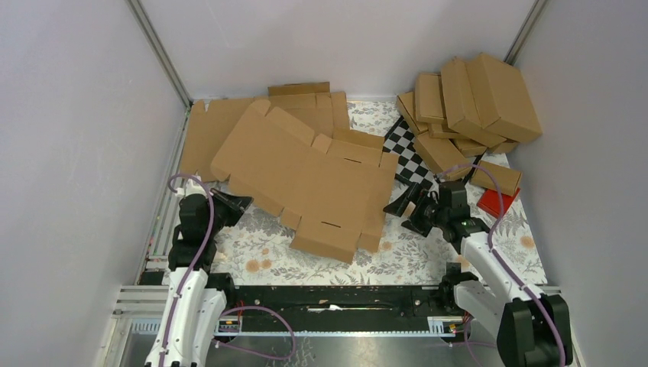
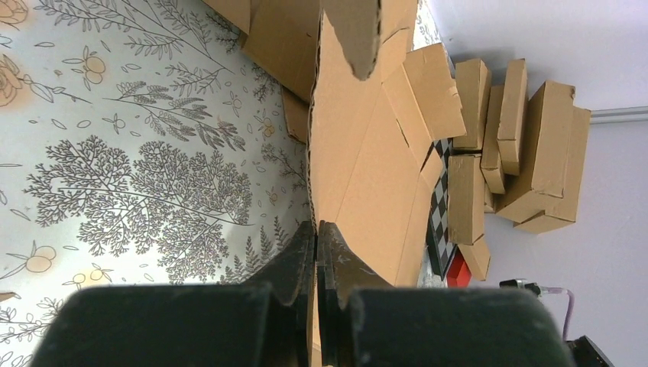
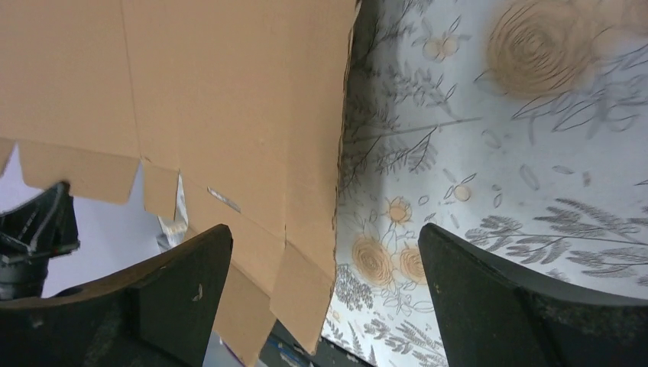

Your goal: Fold the paper box

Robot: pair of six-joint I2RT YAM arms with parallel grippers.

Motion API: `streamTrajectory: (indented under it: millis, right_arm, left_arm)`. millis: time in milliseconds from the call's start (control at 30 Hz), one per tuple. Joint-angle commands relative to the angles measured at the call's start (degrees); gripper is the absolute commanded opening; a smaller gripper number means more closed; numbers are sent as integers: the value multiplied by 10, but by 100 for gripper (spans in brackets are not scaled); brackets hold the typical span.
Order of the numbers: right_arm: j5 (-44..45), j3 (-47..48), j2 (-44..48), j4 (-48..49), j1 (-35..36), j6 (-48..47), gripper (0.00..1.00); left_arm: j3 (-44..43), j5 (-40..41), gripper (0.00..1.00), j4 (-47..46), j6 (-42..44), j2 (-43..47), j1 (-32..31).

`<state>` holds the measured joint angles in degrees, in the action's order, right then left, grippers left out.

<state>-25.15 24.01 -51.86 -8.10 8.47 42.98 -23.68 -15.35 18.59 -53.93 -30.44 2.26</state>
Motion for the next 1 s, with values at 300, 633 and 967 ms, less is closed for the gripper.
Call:
streamTrajectory:
  millis: [300, 633, 967]
  right_arm:
    - [30, -3, -61, 157, 107, 92, 100]
    - [116, 41, -163, 122, 108, 40, 95]
    - [74, 118, -235, 128, 117, -4, 43]
  left_arm:
    - [-37, 8, 0, -7, 7, 2, -1]
    - [-35, 3, 0, 3, 19, 29, -1]
    - [-9, -47, 0, -29, 22, 40, -1]
